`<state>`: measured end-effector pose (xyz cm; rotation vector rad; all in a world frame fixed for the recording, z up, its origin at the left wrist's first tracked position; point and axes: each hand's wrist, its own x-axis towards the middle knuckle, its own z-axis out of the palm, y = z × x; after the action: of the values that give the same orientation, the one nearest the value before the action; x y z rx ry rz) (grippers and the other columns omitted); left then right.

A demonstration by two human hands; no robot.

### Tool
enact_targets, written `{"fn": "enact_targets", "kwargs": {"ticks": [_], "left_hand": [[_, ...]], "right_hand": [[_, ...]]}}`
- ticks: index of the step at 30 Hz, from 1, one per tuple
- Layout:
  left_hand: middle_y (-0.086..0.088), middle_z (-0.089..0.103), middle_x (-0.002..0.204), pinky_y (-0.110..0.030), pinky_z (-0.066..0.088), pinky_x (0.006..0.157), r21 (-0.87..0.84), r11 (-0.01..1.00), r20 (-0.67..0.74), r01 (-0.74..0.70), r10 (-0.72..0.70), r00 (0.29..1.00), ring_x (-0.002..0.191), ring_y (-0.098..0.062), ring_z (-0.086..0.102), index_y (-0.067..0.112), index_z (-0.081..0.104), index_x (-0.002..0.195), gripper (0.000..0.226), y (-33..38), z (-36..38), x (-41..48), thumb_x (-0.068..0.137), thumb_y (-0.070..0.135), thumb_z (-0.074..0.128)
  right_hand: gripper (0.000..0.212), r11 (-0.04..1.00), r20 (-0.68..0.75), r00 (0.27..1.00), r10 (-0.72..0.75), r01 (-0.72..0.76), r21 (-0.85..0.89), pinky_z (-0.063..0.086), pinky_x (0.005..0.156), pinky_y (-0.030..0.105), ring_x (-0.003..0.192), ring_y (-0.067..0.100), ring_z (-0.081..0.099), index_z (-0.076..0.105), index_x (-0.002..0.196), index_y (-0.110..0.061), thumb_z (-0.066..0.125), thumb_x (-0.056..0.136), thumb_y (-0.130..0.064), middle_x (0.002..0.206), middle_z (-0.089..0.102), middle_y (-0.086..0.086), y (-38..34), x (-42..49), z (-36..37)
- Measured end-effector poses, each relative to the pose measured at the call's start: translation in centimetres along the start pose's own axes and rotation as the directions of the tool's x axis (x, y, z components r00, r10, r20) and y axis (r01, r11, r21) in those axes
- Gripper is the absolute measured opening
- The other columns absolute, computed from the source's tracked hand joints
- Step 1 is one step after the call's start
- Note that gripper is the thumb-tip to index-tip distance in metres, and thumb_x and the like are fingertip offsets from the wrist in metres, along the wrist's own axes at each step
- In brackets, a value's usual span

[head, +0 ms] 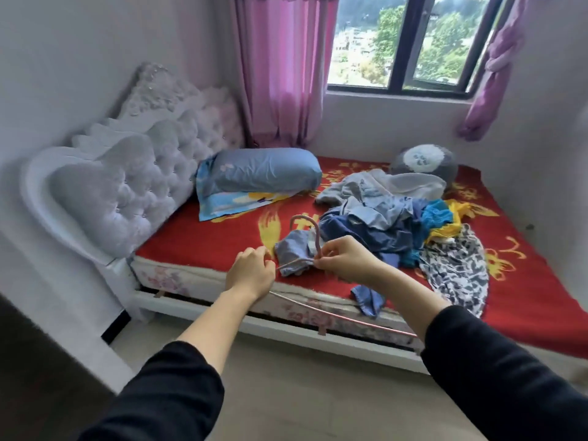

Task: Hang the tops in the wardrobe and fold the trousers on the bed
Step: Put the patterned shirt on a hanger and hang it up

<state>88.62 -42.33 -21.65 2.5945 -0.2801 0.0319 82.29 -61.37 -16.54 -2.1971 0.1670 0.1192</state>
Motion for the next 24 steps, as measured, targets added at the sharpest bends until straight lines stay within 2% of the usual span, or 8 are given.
{"fn": "enact_targets", "kwargs": {"ticks": [6, 11, 13, 16, 19, 24], "left_hand": [[-0.012, 0.058, 0.123, -0.037, 0.043, 0.090, -0.022, 0.985, 0.142, -0.169, 0.170, 0.975, 0.117, -0.030, 0.050, 0.014, 0.061, 0.116, 0.031, 10.0, 8.8, 7.6, 0.091, 0.021, 0.044], [-0.012, 0.057, 0.120, -0.039, 0.043, 0.094, -0.078, 0.957, 0.255, -0.280, 0.291, 0.922, 0.117, -0.030, 0.048, 0.015, 0.061, 0.117, 0.031, 17.8, 16.4, 13.7, 0.091, 0.022, 0.045], [-0.013, 0.057, 0.118, -0.038, 0.043, 0.094, -0.086, 0.942, 0.304, -0.326, 0.336, 0.891, 0.115, -0.030, 0.049, 0.015, 0.062, 0.115, 0.030, 20.8, 19.4, 15.9, 0.091, 0.021, 0.045], [-0.014, 0.056, 0.118, -0.039, 0.043, 0.093, -0.105, 0.918, 0.369, -0.381, 0.392, 0.843, 0.114, -0.031, 0.050, 0.014, 0.061, 0.116, 0.032, 25.2, 23.5, 18.3, 0.090, 0.019, 0.044], [-0.014, 0.055, 0.119, -0.039, 0.042, 0.095, -0.116, 0.897, 0.438, -0.427, 0.432, 0.789, 0.116, -0.032, 0.049, 0.013, 0.059, 0.119, 0.033, 29.3, 27.4, 19.6, 0.090, 0.019, 0.045], [-0.013, 0.056, 0.118, -0.039, 0.042, 0.093, -0.136, 0.877, 0.501, -0.461, 0.463, 0.731, 0.115, -0.031, 0.050, 0.013, 0.060, 0.116, 0.031, 35.1, 34.9, 21.5, 0.090, 0.021, 0.045]], "right_hand": [[0.012, 0.984, -0.179, 0.968, 0.176, -0.170, 0.051, 0.036, 0.039, 0.015, 0.040, 0.003, 0.045, 0.070, 0.085, 0.001, 0.065, 0.085, -0.011, 0.057, 0.058, 0.000, 9.1, 2.2, -8.7], [0.013, 0.949, -0.285, 0.905, 0.314, -0.298, 0.100, 0.037, 0.040, 0.021, 0.048, 0.014, 0.048, 0.068, 0.084, 0.003, 0.061, 0.086, -0.008, 0.061, 0.057, 0.008, 15.4, 5.0, -15.7], [0.015, 0.929, -0.318, 0.873, 0.370, -0.350, 0.121, 0.038, 0.041, 0.021, 0.050, 0.016, 0.049, 0.066, 0.083, 0.005, 0.060, 0.087, -0.009, 0.066, 0.057, 0.013, 17.7, 6.0, -18.3], [0.016, 0.898, -0.364, 0.821, 0.439, -0.411, 0.156, 0.036, 0.041, 0.019, 0.049, 0.011, 0.047, 0.061, 0.073, -0.005, 0.061, 0.088, -0.012, 0.063, 0.054, 0.006, 21.1, 6.7, -21.9], [0.024, 0.857, -0.403, 0.758, 0.513, -0.480, 0.188, 0.034, 0.048, 0.023, 0.053, 0.012, 0.043, 0.053, 0.068, -0.011, 0.061, 0.089, -0.019, 0.066, 0.051, 0.004, 24.9, 6.8, -25.4], [0.024, 0.798, -0.503, 0.637, 0.584, -0.563, 0.213, 0.035, 0.053, 0.027, 0.065, 0.015, 0.049, 0.060, 0.075, -0.001, 0.057, 0.089, -0.019, 0.072, 0.058, 0.004, 32.5, 7.3, -31.2]]}}
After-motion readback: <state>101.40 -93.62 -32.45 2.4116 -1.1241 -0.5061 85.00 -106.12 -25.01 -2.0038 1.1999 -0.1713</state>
